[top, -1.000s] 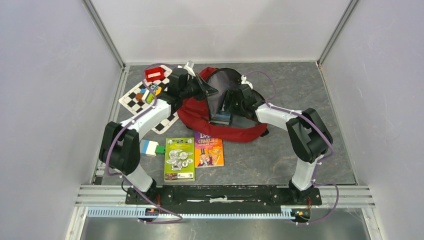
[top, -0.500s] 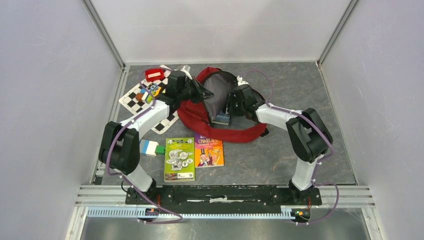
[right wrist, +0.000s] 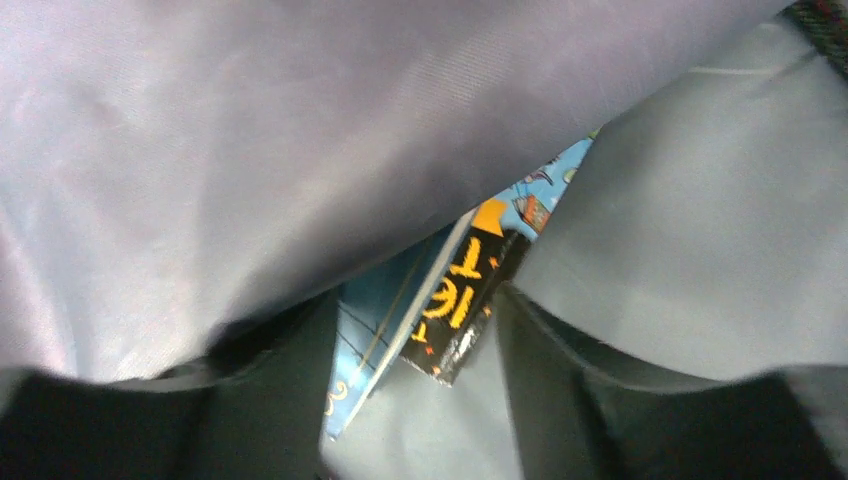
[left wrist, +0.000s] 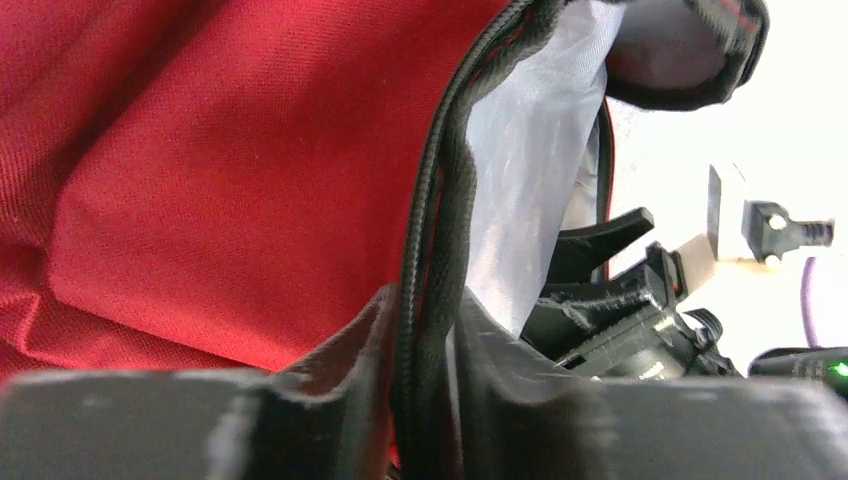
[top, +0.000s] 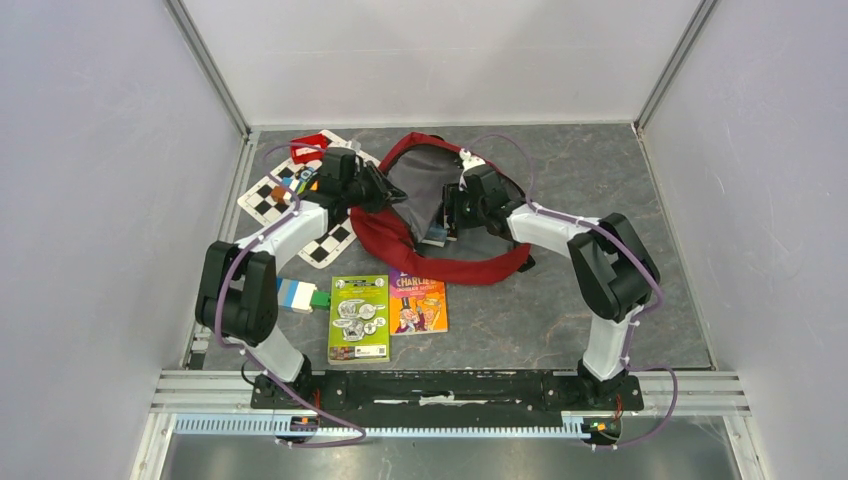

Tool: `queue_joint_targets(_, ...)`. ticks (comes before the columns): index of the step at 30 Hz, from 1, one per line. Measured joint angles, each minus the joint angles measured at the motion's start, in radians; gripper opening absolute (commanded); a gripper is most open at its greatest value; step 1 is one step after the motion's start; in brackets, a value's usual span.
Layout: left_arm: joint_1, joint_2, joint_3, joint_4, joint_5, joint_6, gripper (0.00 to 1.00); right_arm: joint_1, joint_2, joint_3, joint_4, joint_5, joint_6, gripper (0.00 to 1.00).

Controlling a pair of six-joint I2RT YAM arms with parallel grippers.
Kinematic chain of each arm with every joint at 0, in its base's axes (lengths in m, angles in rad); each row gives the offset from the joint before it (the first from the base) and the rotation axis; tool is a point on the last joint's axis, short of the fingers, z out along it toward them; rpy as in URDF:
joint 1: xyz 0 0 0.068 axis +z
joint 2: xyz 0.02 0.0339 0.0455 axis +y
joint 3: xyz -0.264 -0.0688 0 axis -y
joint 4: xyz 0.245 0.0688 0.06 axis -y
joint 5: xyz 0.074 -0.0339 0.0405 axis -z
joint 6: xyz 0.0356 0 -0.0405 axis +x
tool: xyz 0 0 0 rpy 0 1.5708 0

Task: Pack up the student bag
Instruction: Place the book in the student bag.

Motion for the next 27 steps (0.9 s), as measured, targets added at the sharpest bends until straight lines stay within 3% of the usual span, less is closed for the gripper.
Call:
queue_joint_targets(2, 0.0, 0.0, 0.0, -0.01, -0.002, 0.037, 0.77, 0.002, -0.027, 0.0, -0.038, 0.018, -0.055, 0.77)
queue_joint_targets(5, 0.0, -0.014, 0.0, -0.066, -0.019, 0.1, 0.98, 0.002, -0.098, -0.008, -0.082, 0.047, -0.129, 0.83)
queue_joint_targets(11, 0.0, -0.171, -0.005, -0.263, -0.148, 0.207, 1.0, 0.002, -0.351, -0.077, -0.125, 0.052, -0.252, 0.85)
queue_joint_targets(18, 0.0, -0.502, -0.185, -0.471, -0.309, 0.226, 1.0, 0.008, -0.543, -0.186, -0.161, -0.032, -0.299, 0.86)
queue_joint_targets(22, 0.008, -0.575, -0.296, -0.599, -0.322, 0.211, 1.0, 0.013, -0.567, -0.251, -0.193, -0.109, -0.259, 0.85)
queue_joint_targets(27, 0.011, -0.63, -0.429, -0.602, -0.275, 0.205, 1.0, 0.029, -0.648, -0.447, -0.13, -0.176, -0.103, 0.84)
